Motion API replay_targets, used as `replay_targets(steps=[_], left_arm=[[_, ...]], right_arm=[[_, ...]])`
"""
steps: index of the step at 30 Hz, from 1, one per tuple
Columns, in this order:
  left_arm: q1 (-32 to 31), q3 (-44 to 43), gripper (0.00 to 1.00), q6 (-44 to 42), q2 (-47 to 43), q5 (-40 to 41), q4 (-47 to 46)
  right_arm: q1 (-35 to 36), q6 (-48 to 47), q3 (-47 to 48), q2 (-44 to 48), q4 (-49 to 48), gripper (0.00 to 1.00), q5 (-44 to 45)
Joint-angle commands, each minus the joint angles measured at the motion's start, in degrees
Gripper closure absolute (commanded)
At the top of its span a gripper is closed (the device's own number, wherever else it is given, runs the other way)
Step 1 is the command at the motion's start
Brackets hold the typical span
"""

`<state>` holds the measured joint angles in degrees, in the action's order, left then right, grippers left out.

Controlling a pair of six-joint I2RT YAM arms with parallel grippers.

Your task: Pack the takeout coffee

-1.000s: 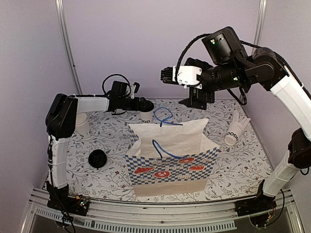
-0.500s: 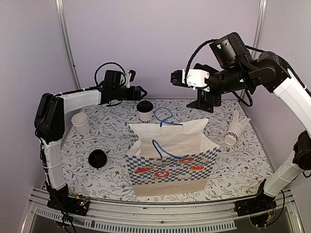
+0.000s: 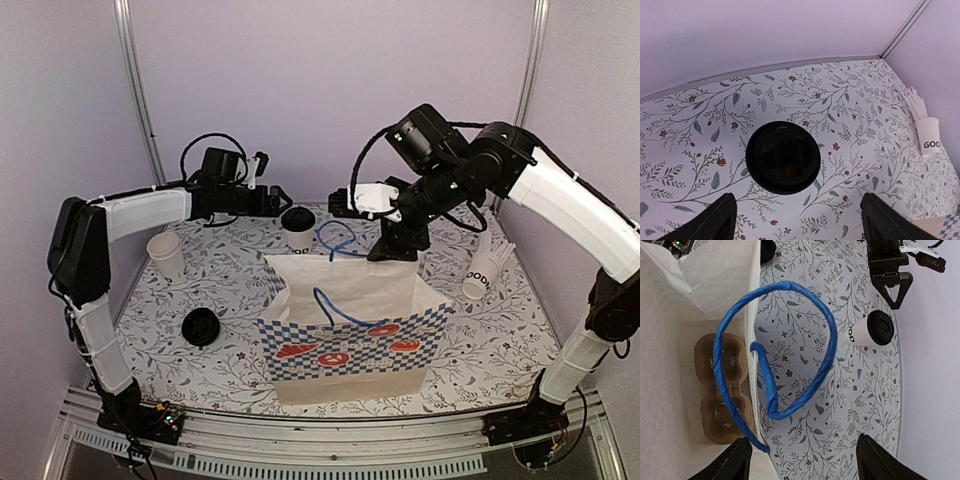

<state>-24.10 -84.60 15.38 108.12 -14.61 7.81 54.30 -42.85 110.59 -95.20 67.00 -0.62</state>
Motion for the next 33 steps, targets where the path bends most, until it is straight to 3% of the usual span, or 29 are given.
replay_targets(steps=[1, 6, 11, 12, 14, 15, 33], left_arm=[[0.4, 2.2, 0.12, -1.2, -3.2, 1.3, 1.1], [0.4, 2.7, 0.12, -1.3, -4.0, 1.6, 1.1], [0.5, 2.7, 0.11, -1.5, -3.7, 1.6, 1.0], [0.5, 2.8, 0.12, -1.5, -3.5, 1.6, 0.9], [0.5, 3.1, 0.11, -1.7, -3.2, 1.1, 0.5], [0.5, 3.2, 0.11, -1.8, -3.2, 1.0, 0.1], [-0.3, -0.7, 0.05, -5.7, 4.9, 0.5, -2.0]], right_arm=[[-2.0, 0.8, 0.4, -1.8, 1.2, 0.29, -4.8], [-2.1, -0.1, 1.2, -3.5, 4.5, 0.42, -8.8], [-2.2, 0.0, 1.5, -4.7, 5.9, 0.63, -9.6], [-2.3, -0.1, 1.5, -4.8, 6.1, 0.71, -9.6], [-3.1, -0.5, 1.5, -4.7, 6.5, 0.96, -9.4], [-3.7, -0.8, 1.5, -4.7, 6.5, 1.0, -9.1], [-16.3, -8.2, 5.2, -5.9, 5.5, 1.0, -6.7]])
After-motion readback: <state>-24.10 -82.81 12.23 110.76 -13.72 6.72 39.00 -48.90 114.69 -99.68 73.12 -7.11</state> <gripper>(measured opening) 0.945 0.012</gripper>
